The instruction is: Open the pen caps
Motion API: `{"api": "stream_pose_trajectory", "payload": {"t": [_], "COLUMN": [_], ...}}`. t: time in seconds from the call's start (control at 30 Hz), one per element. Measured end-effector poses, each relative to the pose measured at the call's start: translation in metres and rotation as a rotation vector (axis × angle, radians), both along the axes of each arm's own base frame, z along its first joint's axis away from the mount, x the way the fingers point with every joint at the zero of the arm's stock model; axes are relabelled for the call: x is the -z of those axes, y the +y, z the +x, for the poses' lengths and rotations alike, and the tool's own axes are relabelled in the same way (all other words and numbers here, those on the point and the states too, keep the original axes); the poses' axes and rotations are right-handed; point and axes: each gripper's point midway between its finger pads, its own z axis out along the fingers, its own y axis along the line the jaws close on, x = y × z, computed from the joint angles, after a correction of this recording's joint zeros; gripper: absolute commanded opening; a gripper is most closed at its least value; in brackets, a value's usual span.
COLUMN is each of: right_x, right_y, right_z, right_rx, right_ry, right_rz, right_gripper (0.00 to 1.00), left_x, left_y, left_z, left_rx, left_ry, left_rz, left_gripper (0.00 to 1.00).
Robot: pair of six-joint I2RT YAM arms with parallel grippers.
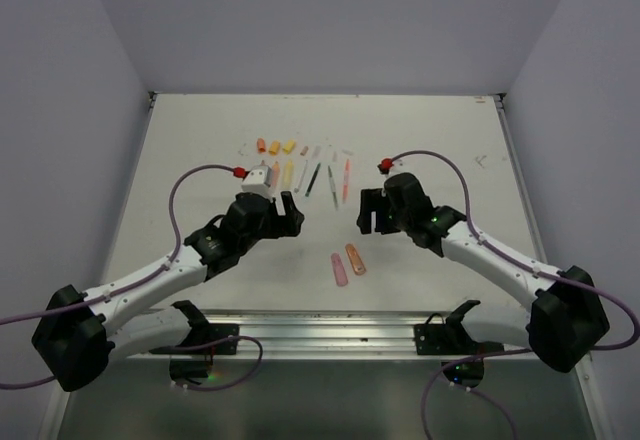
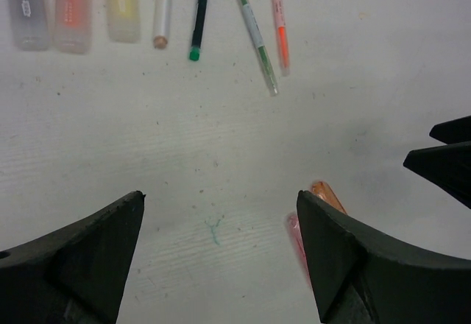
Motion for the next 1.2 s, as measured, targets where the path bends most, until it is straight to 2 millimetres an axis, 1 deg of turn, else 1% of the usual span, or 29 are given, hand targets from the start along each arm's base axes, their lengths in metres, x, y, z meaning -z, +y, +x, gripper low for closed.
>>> {"api": "stream_pose_trajectory", "payload": {"t": [0.07,0.17,0.3,0.47,0.67,0.9,1.0,1.2], "right_x": [0.008,0.026,0.051,0.067,0.077,0.092,0.097,0.097], "right_y": [0.008,0.013,0.012,0.013,0.017,0.017,0.017,0.020], "right_z": [-0.011,-0.028,-0.054,-0.075,-0.084,-0.091,-0.093,-0.091], "right_rx": [-0.035,-0.065,-0.092,-0.121,-0.139,-0.159,-0.165,-0.176], "right_ry": [0.027,0.073,0.146,0.192,0.216,0.251,0.253,0.240], "right_rz": [-0.021,-0.057,-0.098,-0.135,-0.165,-0.213,-0.231,-0.245], "right_gripper": [0.73,0.70,0.69,0.69,0.67,0.61,0.59,0.57], "left_x": [0.006,0.013,0.017,0.016,0.026,0.027,0.032,0.044], "left_y": [0.004,0.004,-0.001,-0.011,-0.021,-0.025,-0.026,-0.027], "left_z": [-0.007,-0.013,-0.017,-0.017,-0.019,-0.019,-0.020,-0.022], "left_rx": [0.009,0.028,0.059,0.096,0.132,0.146,0.149,0.160], "left_ry": [0.001,-0.001,0.000,-0.004,0.028,0.032,0.049,0.084], "left_rz": [-0.007,-0.025,-0.050,-0.081,-0.090,-0.101,-0.093,-0.079], "left_gripper": [0.89,0.89,0.89,0.89,0.89,0.89,0.89,0.89]}}
